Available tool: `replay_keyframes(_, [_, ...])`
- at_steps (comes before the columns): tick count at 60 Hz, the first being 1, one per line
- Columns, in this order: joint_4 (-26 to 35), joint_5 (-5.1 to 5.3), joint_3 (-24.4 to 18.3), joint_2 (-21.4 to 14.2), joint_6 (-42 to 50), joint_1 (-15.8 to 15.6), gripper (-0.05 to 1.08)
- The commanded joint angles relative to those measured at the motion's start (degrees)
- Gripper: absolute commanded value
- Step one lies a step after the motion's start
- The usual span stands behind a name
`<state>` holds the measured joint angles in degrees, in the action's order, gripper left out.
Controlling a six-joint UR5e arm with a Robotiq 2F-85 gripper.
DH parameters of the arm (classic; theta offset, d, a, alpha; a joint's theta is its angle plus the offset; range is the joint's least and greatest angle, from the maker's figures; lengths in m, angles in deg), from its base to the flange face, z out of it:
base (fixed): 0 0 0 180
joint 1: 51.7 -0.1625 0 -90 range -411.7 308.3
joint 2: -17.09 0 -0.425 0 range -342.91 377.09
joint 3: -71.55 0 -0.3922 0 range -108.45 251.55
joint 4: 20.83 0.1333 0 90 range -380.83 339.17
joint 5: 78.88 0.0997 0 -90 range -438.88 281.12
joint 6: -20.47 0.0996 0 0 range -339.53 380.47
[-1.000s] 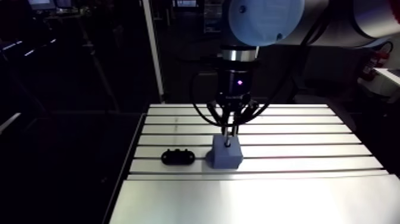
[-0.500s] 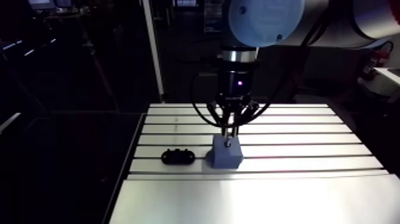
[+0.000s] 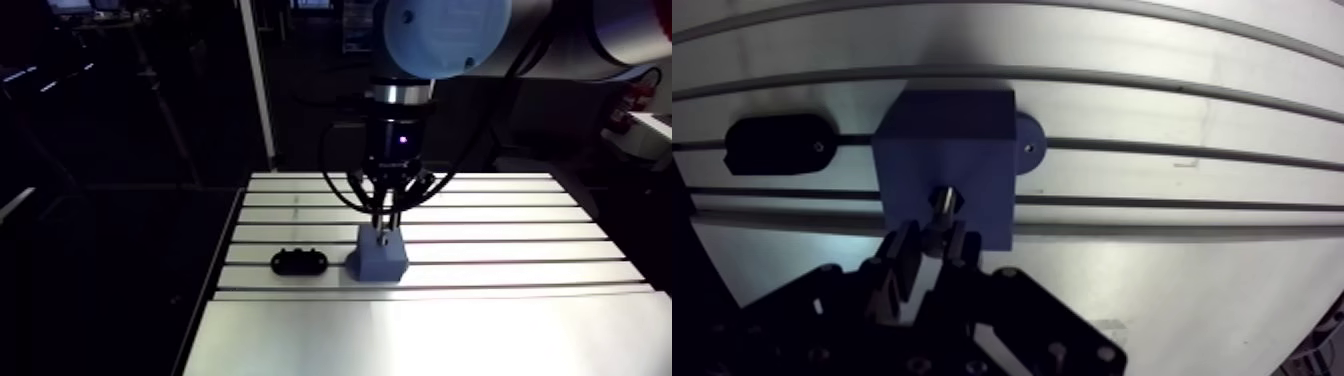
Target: Pick up the M10 bolt and insert it into the hex recess until seated.
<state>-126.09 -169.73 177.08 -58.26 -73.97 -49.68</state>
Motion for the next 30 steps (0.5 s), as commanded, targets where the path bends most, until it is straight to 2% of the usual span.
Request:
replay_keyframes(1, [-0.07,-0.06,0.14,0.32,0.0,0.0,1.08])
replay_keyframes(30, [-0.35,-0.16,0.42,0.86,0.0,0.0,1.08])
